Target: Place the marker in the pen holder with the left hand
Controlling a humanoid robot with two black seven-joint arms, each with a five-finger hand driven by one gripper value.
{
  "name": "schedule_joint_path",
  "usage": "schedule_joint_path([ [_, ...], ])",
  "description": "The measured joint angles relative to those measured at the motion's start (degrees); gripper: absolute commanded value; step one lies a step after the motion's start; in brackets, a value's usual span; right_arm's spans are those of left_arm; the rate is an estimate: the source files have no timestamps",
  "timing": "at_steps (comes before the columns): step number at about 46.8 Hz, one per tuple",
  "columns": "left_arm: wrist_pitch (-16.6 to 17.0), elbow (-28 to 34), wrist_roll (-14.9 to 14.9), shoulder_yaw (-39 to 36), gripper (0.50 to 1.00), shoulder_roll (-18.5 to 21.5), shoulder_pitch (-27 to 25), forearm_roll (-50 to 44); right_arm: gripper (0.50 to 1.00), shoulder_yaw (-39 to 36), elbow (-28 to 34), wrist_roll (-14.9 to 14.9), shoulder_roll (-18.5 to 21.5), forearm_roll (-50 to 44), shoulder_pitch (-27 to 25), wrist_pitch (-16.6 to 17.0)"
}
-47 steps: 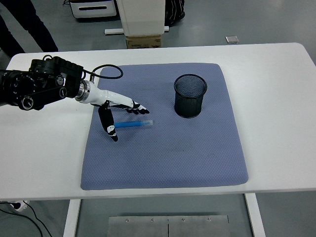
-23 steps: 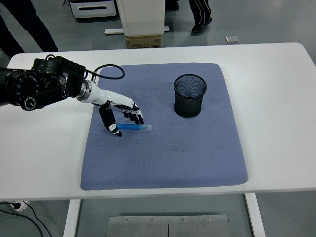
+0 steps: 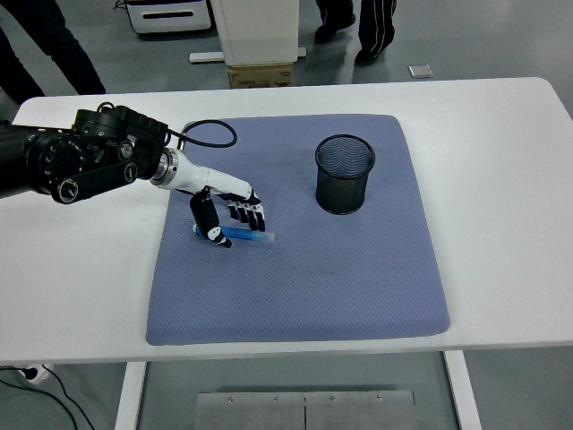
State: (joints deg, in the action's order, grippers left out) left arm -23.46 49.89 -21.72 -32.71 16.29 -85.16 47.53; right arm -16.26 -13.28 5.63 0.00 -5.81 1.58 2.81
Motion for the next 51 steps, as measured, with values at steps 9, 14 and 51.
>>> schedule_joint_path([
  [9, 1.4, 0.0, 0.0, 0.0, 0.692, -0.5, 0.0, 1.6, 1.000, 0.0, 0.0, 0.0, 0.0, 0.0, 0.0, 0.0],
  [14, 1.6, 0.0, 0.0, 0.0, 0.692, -0.6, 0.0, 2.5, 1.000, 0.0, 0.0, 0.0, 0.0, 0.0, 0.0, 0.0],
  [51, 2.3, 0.0, -0.1, 0.1, 0.607, -1.6, -0.2, 4.5, 1.000, 0.0, -0.1, 0.0, 0.0, 0.0, 0.0, 0.0],
])
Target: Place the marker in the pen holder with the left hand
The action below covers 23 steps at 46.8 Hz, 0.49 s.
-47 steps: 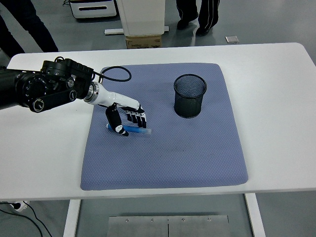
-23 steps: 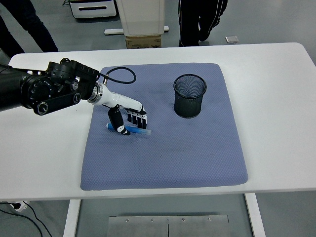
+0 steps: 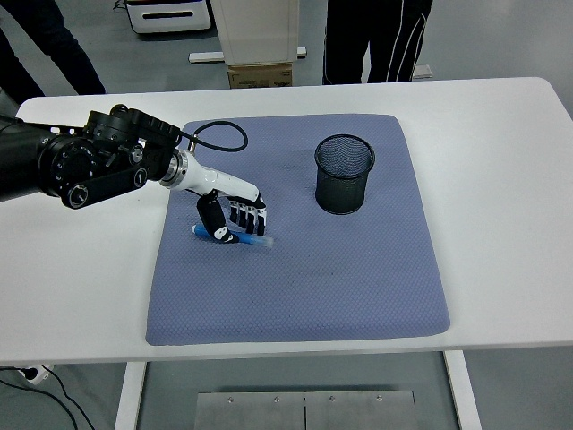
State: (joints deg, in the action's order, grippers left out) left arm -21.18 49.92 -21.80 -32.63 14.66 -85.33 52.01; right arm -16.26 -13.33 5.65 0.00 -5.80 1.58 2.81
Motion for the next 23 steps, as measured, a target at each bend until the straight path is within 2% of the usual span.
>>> schedule_joint_path([
  [14, 0.0, 0.0, -0.1, 0.0, 0.604, -0.1, 0.0, 0.0, 1.000, 0.0, 0.0, 0.0, 0.0, 0.0, 0.0, 0.0],
  [23, -0.4, 0.0, -0.5, 0.0, 0.569, -0.1, 0.0, 0.0, 1.000, 0.0, 0.0, 0.0, 0.0, 0.0, 0.0, 0.0],
])
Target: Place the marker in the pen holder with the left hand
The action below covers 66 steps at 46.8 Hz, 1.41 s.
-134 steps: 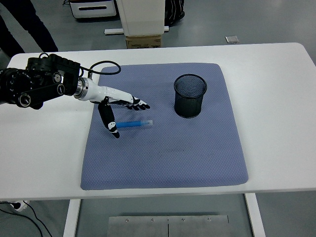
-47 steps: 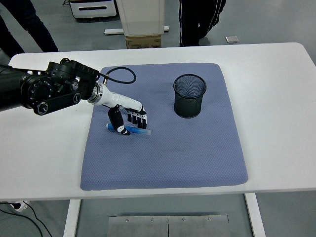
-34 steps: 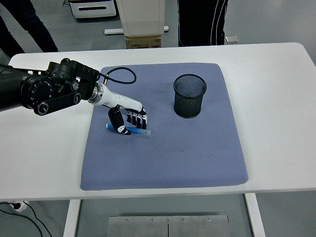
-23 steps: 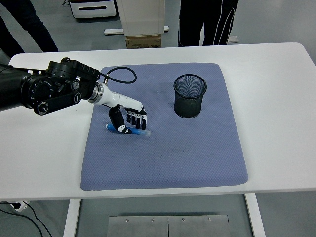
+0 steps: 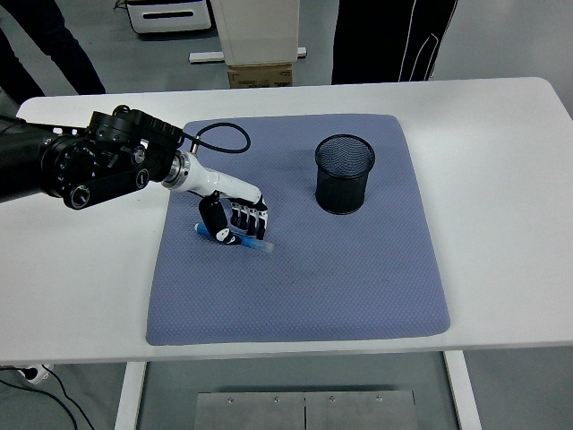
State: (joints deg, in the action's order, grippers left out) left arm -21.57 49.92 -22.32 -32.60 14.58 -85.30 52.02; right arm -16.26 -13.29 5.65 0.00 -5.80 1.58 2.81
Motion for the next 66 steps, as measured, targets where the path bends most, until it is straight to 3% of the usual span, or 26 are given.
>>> schedule_joint_path([
  [10, -0.3, 0.0, -0.3, 0.0, 0.555, 0.0, 0.0, 0.0, 1.000, 0.0, 0.0, 0.0, 0.0, 0.0, 0.0, 0.0],
  [20, -0.3, 0.1, -0.7, 0.0, 0.651, 0.2, 0.0, 0.0, 1.000, 0.0, 0.0, 0.0, 0.0, 0.0, 0.0, 0.0],
  [25, -0.3, 0.1, -1.8, 0.0, 0.672, 0.4, -0.1, -0.1, 1.000, 0.0, 0.0, 0.0, 0.0, 0.0, 0.0, 0.0],
  [32, -0.4, 0.6, -3.2, 0.0, 0.672, 0.7, -1.0, -0.1, 1.000, 0.0, 0.0, 0.0, 0.0, 0.0, 0.0, 0.0],
  [50, 0.4, 2.6, -3.3, 0.0, 0.672, 0.8, -1.9, 2.3, 1.000, 0.0, 0.0, 0.0, 0.0, 0.0, 0.0, 0.0],
  [66, 4.5, 3.8, -2.9, -0.1, 0.669, 0.9, -1.8, 4.0, 1.000, 0.0, 0.0, 0.0, 0.0, 0.0, 0.0, 0.0],
])
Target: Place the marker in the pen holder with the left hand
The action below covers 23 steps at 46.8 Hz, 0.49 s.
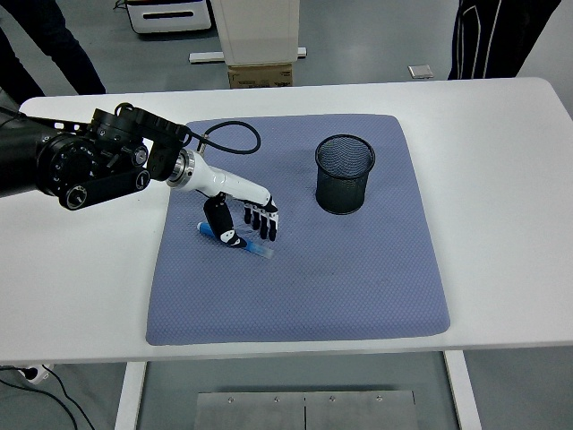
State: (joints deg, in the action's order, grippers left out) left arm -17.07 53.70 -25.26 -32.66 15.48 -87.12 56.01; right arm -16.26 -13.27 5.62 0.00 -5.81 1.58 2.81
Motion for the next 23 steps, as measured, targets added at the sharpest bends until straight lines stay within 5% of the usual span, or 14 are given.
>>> schedule_joint_path([
  [23, 1.2, 2.4, 0.5, -0.8, 0.654, 0.2, 0.0, 1.0, 1.000, 0.0, 0.0, 0.0, 0.0, 0.0, 0.0, 0.0],
])
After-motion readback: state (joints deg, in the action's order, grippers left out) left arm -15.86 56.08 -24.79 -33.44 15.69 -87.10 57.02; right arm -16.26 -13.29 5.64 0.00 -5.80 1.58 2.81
